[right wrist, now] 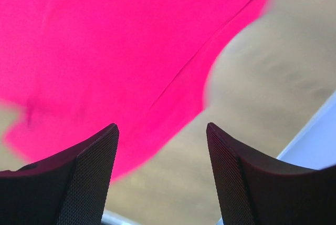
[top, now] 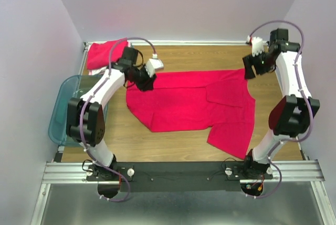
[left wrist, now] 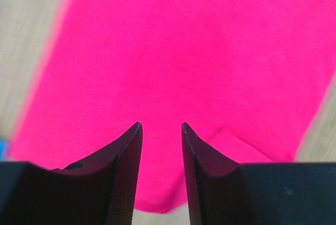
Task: Fold and stack the t-shirts
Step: Fold the flattened tshirt in 1/3 of the way
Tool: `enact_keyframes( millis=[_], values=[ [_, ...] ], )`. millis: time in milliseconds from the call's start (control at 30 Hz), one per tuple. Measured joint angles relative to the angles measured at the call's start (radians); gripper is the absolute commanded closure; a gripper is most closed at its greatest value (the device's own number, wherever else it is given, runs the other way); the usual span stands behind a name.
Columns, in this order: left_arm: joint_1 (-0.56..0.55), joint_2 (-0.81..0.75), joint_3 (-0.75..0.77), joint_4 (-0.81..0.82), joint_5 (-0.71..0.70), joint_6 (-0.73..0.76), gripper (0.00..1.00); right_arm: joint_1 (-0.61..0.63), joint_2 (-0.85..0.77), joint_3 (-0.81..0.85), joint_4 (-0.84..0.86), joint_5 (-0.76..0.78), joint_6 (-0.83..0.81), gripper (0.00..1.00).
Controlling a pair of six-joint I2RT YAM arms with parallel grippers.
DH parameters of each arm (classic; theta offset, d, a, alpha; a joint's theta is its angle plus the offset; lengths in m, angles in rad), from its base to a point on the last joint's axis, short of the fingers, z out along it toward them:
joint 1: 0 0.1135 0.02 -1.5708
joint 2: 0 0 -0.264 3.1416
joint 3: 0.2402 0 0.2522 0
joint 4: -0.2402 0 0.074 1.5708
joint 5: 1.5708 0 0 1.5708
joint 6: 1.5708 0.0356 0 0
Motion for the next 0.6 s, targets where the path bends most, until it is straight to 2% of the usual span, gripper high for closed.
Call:
enact_keyframes(
  millis=[233, 400, 500, 600],
  values=[
    [-0.181, -0.103, -0.293, 0.023, -0.13, -0.003, 0.57, 0.014, -0.203, -0.435, -0.123, 0.032, -0.174, 0.3],
    [-0.187, -0.123, -0.345, 0.054, -0.151, -0.047, 0.57, 0.071, -0.376, -0.698, -0.138, 0.107, -0.238, 0.34],
    [-0.182, -0.126, -0.35, 0.085, -0.163, -0.077, 0.57, 0.09, -0.411, -0.757, -0.111, 0.138, -0.23, 0.37],
    [-0.173, -0.116, -0.315, 0.106, -0.191, -0.117, 0.57, 0.09, -0.325, -0.688, -0.08, 0.141, -0.186, 0.38]
  ],
)
